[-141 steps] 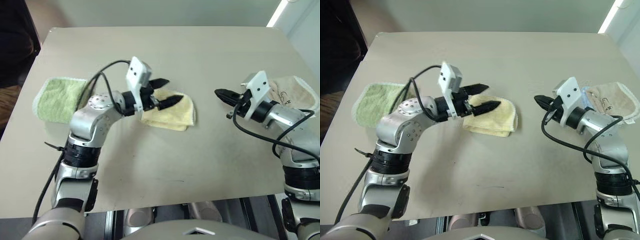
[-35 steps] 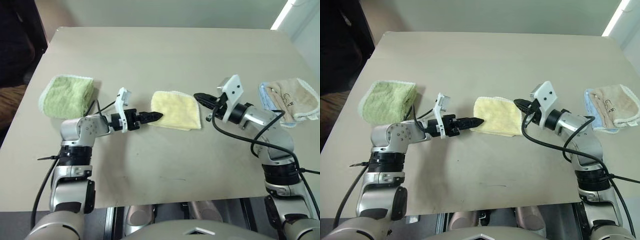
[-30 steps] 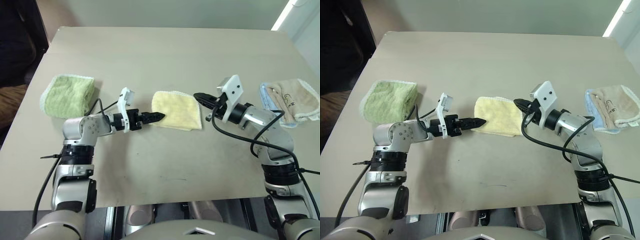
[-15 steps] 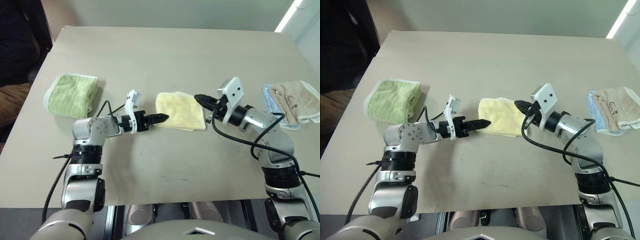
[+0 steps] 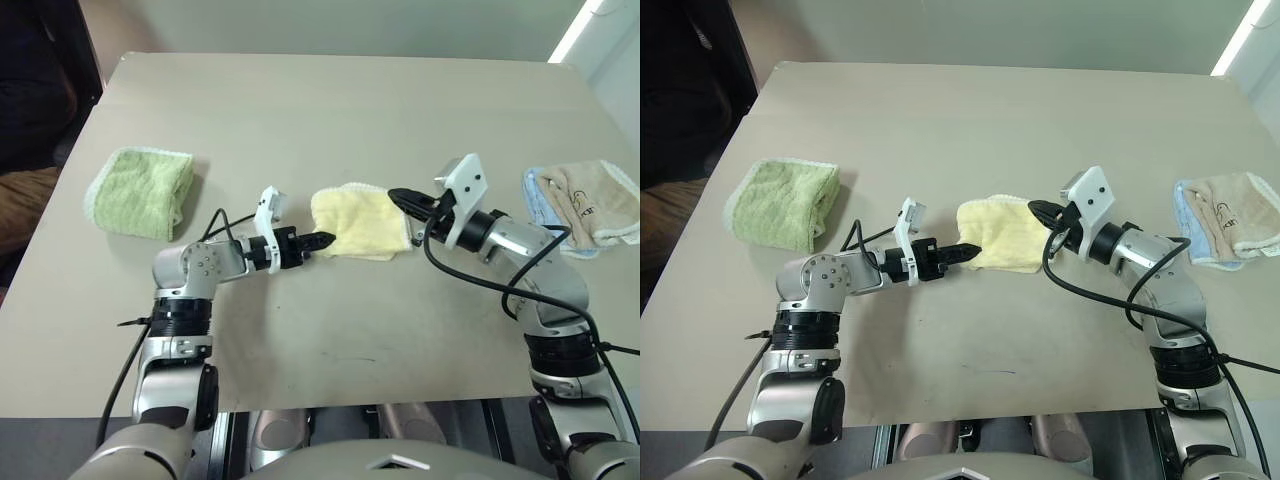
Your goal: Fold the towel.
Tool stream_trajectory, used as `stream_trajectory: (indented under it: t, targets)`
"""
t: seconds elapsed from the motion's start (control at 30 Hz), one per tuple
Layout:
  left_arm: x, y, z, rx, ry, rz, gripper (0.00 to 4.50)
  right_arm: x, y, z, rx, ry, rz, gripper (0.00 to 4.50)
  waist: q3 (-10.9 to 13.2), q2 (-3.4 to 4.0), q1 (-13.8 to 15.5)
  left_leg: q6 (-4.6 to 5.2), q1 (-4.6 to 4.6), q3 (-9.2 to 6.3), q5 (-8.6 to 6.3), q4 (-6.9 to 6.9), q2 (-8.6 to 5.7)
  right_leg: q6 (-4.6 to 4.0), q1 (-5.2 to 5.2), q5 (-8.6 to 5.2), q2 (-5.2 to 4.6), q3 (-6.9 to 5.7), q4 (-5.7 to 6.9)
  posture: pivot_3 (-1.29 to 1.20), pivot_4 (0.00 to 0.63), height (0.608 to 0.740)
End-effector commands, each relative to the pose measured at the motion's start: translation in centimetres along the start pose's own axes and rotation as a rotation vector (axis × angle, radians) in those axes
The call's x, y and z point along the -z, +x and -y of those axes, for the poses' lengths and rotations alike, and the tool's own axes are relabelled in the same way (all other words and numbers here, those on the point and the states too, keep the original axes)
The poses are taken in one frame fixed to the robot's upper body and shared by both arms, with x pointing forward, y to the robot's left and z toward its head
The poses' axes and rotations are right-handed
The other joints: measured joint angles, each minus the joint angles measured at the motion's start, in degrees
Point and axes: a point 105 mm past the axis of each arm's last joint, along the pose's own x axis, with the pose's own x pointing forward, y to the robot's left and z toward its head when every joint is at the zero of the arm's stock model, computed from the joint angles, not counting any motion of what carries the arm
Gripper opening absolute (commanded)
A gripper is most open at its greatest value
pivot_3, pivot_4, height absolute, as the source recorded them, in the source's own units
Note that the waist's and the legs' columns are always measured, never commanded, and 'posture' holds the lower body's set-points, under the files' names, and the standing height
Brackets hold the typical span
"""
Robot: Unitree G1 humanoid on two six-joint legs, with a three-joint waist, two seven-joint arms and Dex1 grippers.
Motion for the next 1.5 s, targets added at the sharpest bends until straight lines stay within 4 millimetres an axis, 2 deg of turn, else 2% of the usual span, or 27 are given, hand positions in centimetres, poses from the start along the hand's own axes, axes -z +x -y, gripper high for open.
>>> stream_trajectory:
  t: [0.03, 0.2, 0.33, 0.47, 0.53, 0.6, 0.63, 0.7, 0.77, 0.83, 0.93, 1.07, 1.13, 1.2, 1.23, 1.3, 1.33, 1.5]
  targets:
    - [-2.7, -0.8, 0.2, -0.021, 0.013, 0.128, 0.02, -1.7, -0.6, 0.5, 0.031, -0.036, 0.056, 0.00, 0.0, 0.00, -0.1, -0.02, 0.00, 0.00, 0.01, 0.00, 0.00, 0.01, -0.01, 0.01, 0.00, 0.00, 0.00, 0.00, 0.150, 0.739]
    - [-8.4, -3.4, 0.9, -0.075, 0.078, 0.376, 0.02, -2.0, -1.0, 1.9, 0.096, -0.038, 0.070, 0.00, 0.0, -0.05, -0.4, -0.11, -0.01, 0.00, 0.10, -0.02, 0.02, 0.08, -0.07, 0.05, 0.04, 0.00, 0.01, 0.00, 0.150, 0.739]
    - [-13.2, -7.0, 1.1, -0.167, 0.098, 0.613, 0.02, -2.8, -1.3, 4.4, 0.214, -0.047, 0.107, 0.00, 0.0, -0.05, -0.6, -0.10, -0.02, 0.00, 0.13, -0.02, 0.02, 0.15, -0.08, 0.16, 0.05, 0.01, -0.01, 0.00, 0.150, 0.739]
    - [-15.8, -10.3, 1.3, -0.244, 0.135, 0.761, 0.02, -3.2, -1.4, 5.4, 0.255, -0.051, 0.122, 0.00, 0.0, -0.05, -0.8, -0.09, -0.01, -0.01, 0.13, -0.06, 0.02, 0.05, -0.10, 0.32, 0.05, 0.02, -0.02, 0.00, 0.150, 0.739]
    - [-17.3, -13.2, 1.4, -0.311, 0.173, 0.862, 0.02, -3.2, -1.5, 5.5, 0.258, -0.055, 0.123, 0.00, 0.0, -0.05, -0.9, -0.09, -0.04, -0.01, 0.13, -0.11, 0.02, 0.24, -0.18, 0.40, 0.05, 0.01, -0.02, 0.00, 0.150, 0.739]
    - [-18.7, -17.8, 1.9, -0.388, 0.221, 1.010, 0.02, -3.0, -1.6, 5.5, 0.259, -0.054, 0.120, 0.00, 0.0, -0.05, -1.1, -0.13, -0.16, 0.00, 0.13, -0.17, 0.02, 0.27, -0.35, 0.40, 0.07, -0.01, -0.01, 0.00, 0.150, 0.739]
    - [-19.0, -19.4, 2.0, -0.406, 0.220, 1.061, 0.02, -2.9, -1.6, 5.5, 0.258, -0.053, 0.118, 0.00, 0.0, -0.06, -1.3, -0.22, -0.24, -0.01, 0.16, -0.17, 0.03, 0.26, -0.44, 0.40, 0.08, -0.01, -0.01, 0.00, 0.150, 0.739]
    - [-18.8, -21.8, 1.9, -0.445, 0.224, 1.117, 0.02, -2.7, -1.5, 5.3, 0.250, -0.049, 0.116, 0.00, 0.0, -0.05, -1.6, -0.77, -0.46, -0.01, 0.44, -0.17, 0.03, 0.28, -0.70, 0.39, 0.10, -0.02, -0.01, 0.00, 0.150, 0.739]
    - [-17.8, -24.1, 1.2, -0.508, 0.236, 1.150, 0.02, -2.6, -1.3, 5.1, 0.241, -0.044, 0.117, 0.00, 0.0, -0.04, -1.8, -0.82, -0.51, -0.01, 0.40, -0.19, 0.04, 0.32, -0.73, 0.35, 0.10, -0.02, -0.01, 0.00, 0.150, 0.739]
    - [-16.8, -25.4, 0.3, -0.574, 0.232, 1.151, 0.02, -2.6, -1.2, 5.0, 0.234, -0.043, 0.118, 0.00, 0.0, -0.04, -1.9, -0.84, -0.51, -0.01, 0.34, -0.19, 0.03, 0.35, -0.74, 0.30, 0.10, -0.01, -0.01, 0.00, 0.150, 0.739]
    - [-16.0, -26.0, -0.6, -0.632, 0.223, 1.139, 0.02, -2.6, -1.0, 5.0, 0.230, -0.044, 0.120, 0.00, 0.1, -0.15, -1.7, -0.80, -0.54, -0.06, 0.31, -0.13, 0.05, 0.36, -0.72, 0.28, 0.09, -0.01, -0.01, 0.00, 0.150, 0.739]
    - [-15.9, -26.0, -0.6, -0.634, 0.223, 1.139, 0.02, -2.6, -1.0, 5.0, 0.229, -0.044, 0.120, 0.00, 0.1, -0.34, -1.3, -0.41, -0.58, -0.18, 0.15, 0.06, 0.04, 0.13, -0.73, 0.17, 0.10, -0.06, -0.01, 0.00, 0.150, 0.739]
    - [-9.8, -25.4, -4.4, -0.738, 0.087, 1.008, 0.02, -2.7, -0.5, 5.0, 0.204, -0.047, 0.123, 0.00, 0.1, -0.27, -1.6, -0.12, -0.60, -0.16, -0.03, 0.20, 0.04, -0.14, -0.67, 0.16, 0.09, -0.05, -0.01, 0.00, 0.150, 0.739]
    - [-5.6, -25.6, -6.4, -0.805, -0.017, 0.951, 0.65, -2.8, -0.2, 4.9, 0.189, -0.049, 0.123, 0.00, -0.2, 0.24, -2.8, -0.33, -0.55, 0.15, -0.06, 0.22, -0.04, -0.14, -0.68, 0.25, -0.04, 0.02, -0.06, 0.00, 0.150, 0.739]
    - [-4.8, -25.7, -6.6, -0.807, -0.039, 0.956, 0.86, -2.8, -0.2, 4.9, 0.186, -0.050, 0.123, 0.00, -0.1, 0.06, -3.2, -0.50, -0.41, 0.22, 0.03, 0.20, -0.11, -0.05, -0.59, 0.14, -0.14, 0.03, -0.01, 0.00, 0.150, 0.739]
    - [-3.9, -25.8, -6.7, -0.800, -0.063, 0.961, 1.62, -2.8, -0.1, 4.9, 0.180, -0.051, 0.123, 0.00, 0.1, -0.82, -3.1, -0.48, -0.39, 0.18, 0.02, 0.09, -0.05, -0.16, -0.66, 0.05, -0.13, 0.00, 0.09, 0.00, 0.150, 0.739]
    - [-3.5, -25.8, -6.7, -0.797, -0.069, 0.960, 1.91, -2.8, -0.1, 4.8, 0.177, -0.051, 0.123, 0.00, 0.1, -1.00, -3.0, -0.39, -0.45, 0.11, 0.06, 0.02, 0.03, -0.25, -0.73, 0.07, -0.07, -0.07, 0.11, 0.00, 0.150, 0.739]
    - [-2.6, -25.8, -5.7, -0.752, -0.098, 0.996, 3.71, -2.8, 0.1, 4.6, 0.164, -0.049, 0.122, 0.00, 0.1, -0.87, -2.2, -0.29, -0.08, -0.09, 0.04, -0.15, 0.10, -0.57, -0.56, 0.27, 0.12, -0.05, 0.08, 0.00, 0.150, 0.739]
